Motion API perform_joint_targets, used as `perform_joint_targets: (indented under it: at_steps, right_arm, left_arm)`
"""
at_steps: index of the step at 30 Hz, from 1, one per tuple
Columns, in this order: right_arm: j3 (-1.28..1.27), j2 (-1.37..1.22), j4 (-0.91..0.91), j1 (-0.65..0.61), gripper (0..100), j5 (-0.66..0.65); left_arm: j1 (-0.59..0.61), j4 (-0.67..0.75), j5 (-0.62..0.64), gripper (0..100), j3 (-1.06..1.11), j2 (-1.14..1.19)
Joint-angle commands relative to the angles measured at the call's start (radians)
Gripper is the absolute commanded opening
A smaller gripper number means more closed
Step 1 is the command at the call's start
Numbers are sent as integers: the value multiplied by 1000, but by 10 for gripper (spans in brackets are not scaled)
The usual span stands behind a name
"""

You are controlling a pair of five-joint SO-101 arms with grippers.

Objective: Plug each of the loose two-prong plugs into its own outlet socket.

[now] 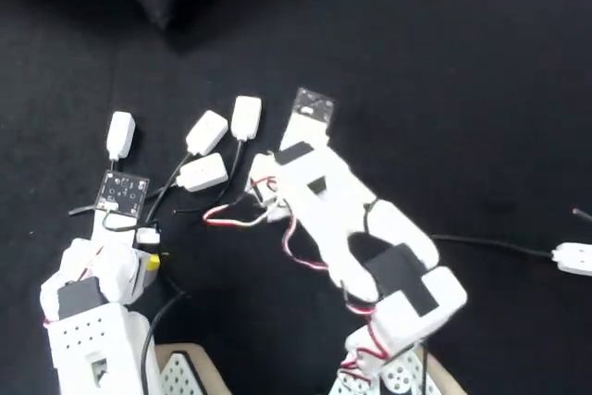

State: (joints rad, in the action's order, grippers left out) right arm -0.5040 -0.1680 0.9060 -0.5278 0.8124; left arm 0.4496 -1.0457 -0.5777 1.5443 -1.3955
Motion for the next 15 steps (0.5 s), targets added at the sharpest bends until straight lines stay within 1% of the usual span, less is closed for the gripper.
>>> perform_joint_targets:
  at_steps: [1,4,6,10,15]
  right_arm:
    - [85,84,221,-43,201,-81]
    - [137,183,377,-14,201,-137]
    - [143,246,431,15,201,-146]
    - [108,334,460,54,201,-146]
    - [-13,328,430,0,201,-137]
  left_arm:
    - [-5,12,-5,278,-5,0]
    - [-5,12,-5,278,-5,0]
    - [-5,12,-5,278,-5,0]
    - [-5,12,-3,278,-5,0]
    - [-5,12,-3,278,-5,0]
